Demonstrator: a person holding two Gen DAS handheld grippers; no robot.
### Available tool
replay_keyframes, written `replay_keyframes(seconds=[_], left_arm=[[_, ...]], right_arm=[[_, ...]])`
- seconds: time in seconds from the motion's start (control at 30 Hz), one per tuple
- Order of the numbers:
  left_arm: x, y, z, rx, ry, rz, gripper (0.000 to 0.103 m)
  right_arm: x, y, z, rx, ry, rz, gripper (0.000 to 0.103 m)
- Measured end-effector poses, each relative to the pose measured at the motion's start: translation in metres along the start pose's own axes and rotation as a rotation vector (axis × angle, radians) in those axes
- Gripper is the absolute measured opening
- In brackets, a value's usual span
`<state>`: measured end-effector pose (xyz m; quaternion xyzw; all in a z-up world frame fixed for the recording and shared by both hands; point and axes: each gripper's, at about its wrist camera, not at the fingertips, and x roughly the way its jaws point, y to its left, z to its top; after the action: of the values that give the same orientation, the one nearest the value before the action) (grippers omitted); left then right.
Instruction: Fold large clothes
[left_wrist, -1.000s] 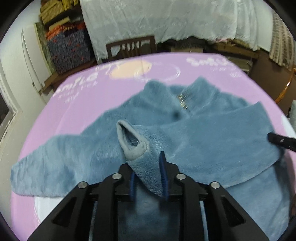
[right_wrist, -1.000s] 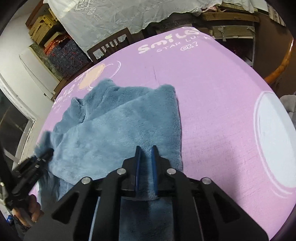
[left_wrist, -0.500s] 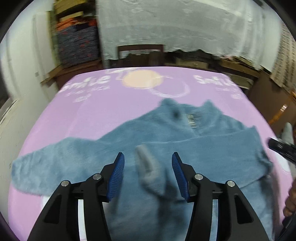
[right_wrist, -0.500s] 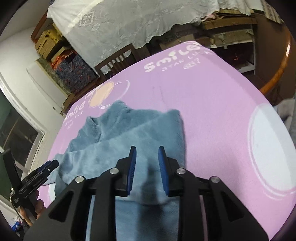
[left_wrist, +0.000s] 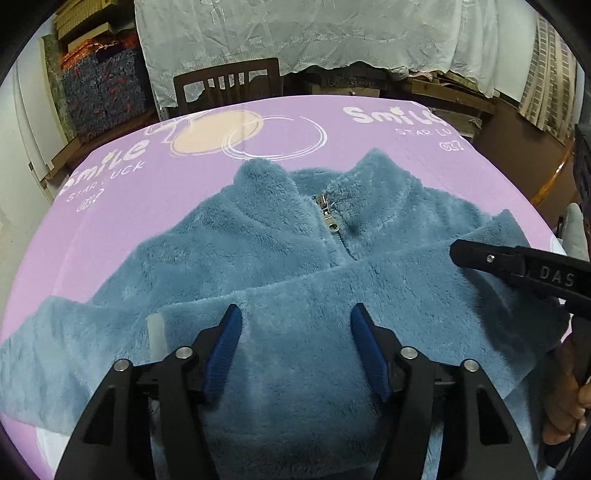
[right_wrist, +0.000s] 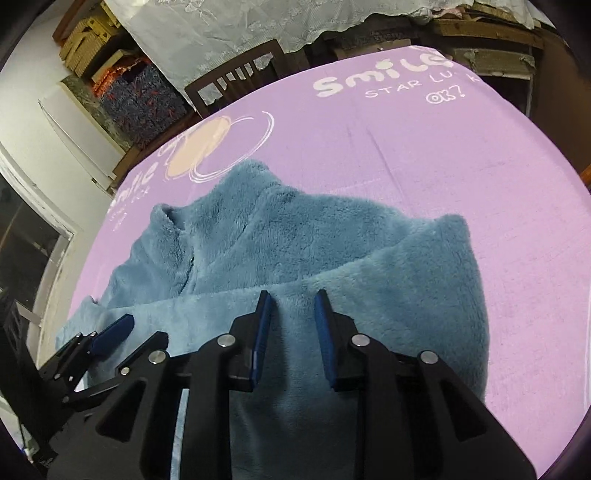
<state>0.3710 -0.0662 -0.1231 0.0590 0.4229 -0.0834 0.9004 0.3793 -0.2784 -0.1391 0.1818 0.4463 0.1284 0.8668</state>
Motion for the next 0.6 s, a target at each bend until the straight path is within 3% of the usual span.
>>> replay_keyframes(seconds=[0.3,0.47,0.6], left_arm=[[-0.03,0.028,0.0,-0.076,-0.035,-0.066,0.064],[-0.044,0.046,-0.008,-0.073,-0.04,-0.023,0.064],[-0.037,0.061,-0.016,-0.094,-0.008,-0.008,0.064]], right_arm=[[-0.027,0.008,-0.004,0.01,-0.012,0.029,0.027],[-0.045,0.034,-0.024,-0.068,-0.016,0.035,0.036],[-0.038,0.047,-0.042,-0.104,0.019,0.032,0.036]])
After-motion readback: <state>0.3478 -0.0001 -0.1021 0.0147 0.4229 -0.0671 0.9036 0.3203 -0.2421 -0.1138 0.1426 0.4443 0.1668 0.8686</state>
